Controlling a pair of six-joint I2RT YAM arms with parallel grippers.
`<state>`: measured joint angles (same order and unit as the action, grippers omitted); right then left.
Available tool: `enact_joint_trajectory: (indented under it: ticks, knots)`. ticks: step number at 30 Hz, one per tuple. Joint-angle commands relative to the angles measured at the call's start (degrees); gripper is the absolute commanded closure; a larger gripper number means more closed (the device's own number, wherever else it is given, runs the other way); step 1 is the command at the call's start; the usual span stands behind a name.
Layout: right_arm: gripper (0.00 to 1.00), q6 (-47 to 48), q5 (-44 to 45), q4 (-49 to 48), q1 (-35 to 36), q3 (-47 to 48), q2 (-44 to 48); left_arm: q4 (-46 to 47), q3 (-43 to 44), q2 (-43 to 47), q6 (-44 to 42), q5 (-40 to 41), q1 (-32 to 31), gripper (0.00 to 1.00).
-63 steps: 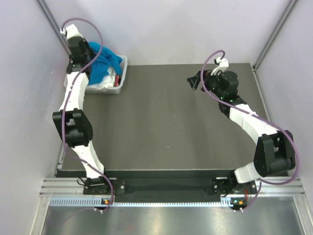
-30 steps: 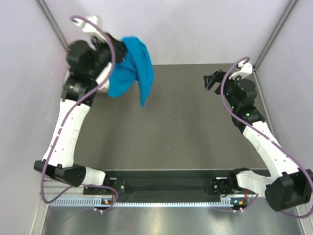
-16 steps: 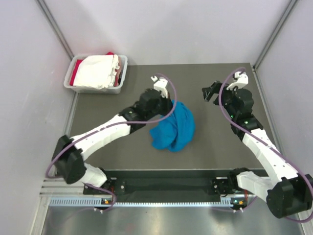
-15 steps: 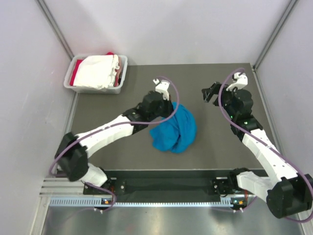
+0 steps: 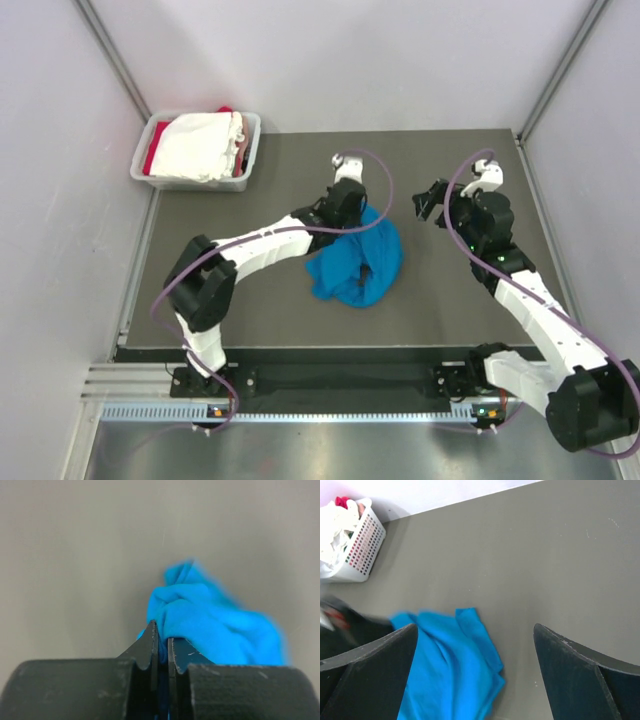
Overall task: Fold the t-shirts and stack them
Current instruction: Move the tshirt to the center of the board
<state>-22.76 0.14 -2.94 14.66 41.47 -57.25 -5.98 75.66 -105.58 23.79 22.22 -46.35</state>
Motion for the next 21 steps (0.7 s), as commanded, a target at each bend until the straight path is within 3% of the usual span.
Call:
enact_joint_trajectory:
  ticks: [1, 5, 10, 14, 15, 16, 17, 18, 21]
  knots:
    - [0.0, -0.7, 0.03, -3.47, 0.64, 1.51, 1.18, 7.89, 5.03, 7.49, -4.27, 7.84, 0.73, 1.0]
    - [0.0, -2.1, -2.5, -4.79, 0.64, 0.71, -0.49, 8.35, 3.46, 2.58, -3.06, 8.37, 2.4, 1.0]
    - [0.0, -2.55, -3.66, -5.76, 0.64, -0.25, -2.16, 14.59, -2.71, -3.92, 1.25, 2.66, 3.19, 1.0]
    - [0.0, -2.64, -3.92, -5.85, 0.64, 0.01, -2.6, 14.95, -3.5, -3.58, 3.81, -0.77, 4.69, 1.0]
    - [0.0, -2.46, -4.01, -5.76, 0.64, 0.1, -2.69, 14.16, -2.98, -3.32, 3.2, -1.21, 4.77, 0.92]
    - [0.0, -2.29, -4.1, -5.76, 0.64, 0.27, -2.51, 12.93, -1.49, -2.62, 2.67, -1.91, 4.78, 0.77]
    - [0.0, -2.02, -4.27, -5.76, 0.72, 0.45, -2.6, 9.18, -0.7, -1.92, 2.66, -2.7, 4.69, 0.29]
    - [0.0, -1.67, -4.53, -5.33, 0.73, 0.71, -2.51, 7.32, -0.17, -0.95, 2.4, -3.4, 4.77, 0.02]
    - [0.0, -0.35, -5.94, -3.92, 1.42, 1.24, -2.6, -3.11, 1.16, 7.63, 3.53, -4.73, 5.56, 0.02]
